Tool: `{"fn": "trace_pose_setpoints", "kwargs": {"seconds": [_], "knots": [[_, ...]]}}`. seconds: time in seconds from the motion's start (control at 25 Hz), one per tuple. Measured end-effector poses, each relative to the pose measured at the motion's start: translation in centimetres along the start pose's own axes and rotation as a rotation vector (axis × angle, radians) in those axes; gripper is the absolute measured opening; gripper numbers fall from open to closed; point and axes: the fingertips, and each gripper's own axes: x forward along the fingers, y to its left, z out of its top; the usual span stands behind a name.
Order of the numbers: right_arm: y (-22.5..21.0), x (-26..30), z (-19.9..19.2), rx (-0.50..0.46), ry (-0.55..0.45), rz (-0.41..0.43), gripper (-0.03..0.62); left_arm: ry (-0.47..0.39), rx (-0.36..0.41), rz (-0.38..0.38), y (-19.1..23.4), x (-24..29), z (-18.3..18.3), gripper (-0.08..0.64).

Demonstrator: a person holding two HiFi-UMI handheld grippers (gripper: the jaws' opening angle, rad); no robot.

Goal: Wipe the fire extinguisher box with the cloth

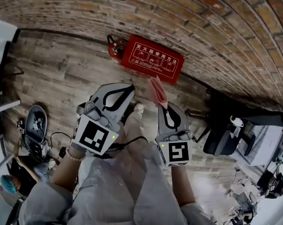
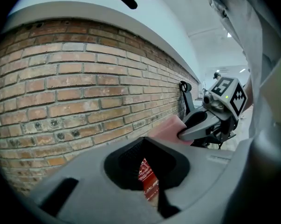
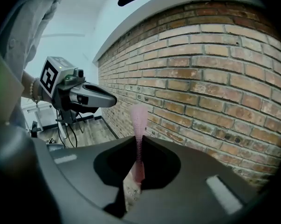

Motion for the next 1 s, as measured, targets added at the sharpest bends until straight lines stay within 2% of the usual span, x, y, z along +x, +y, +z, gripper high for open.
{"fn": "trace_pose_setpoints", "kwargs": {"seconds": [0.16,0.36,0.72,1.0], "knots": [[-1.1,2.5,-0.7,-0.018,0.003,0.022,0.021,0.006,0.012,0.010,1.0,1.4,-1.7,-0.003],[-2.5,5.5,-1.7,-0.019,-0.001,0.027,0.021,0.024,-0.070,0.076,2.7,2.1,-5.1,-0.004],[-4.0,13.2,-3.3,0.021,-0.009,0.081,0.021,0.007,-0.108,0.189,6.6,3.9,-9.2,-0.005],[-3.7,19.2,-4.9,-0.037,0.009,0.154,0.021,0.027,-0.153,0.233,8.0,4.7,-12.5,-0.005]]}}
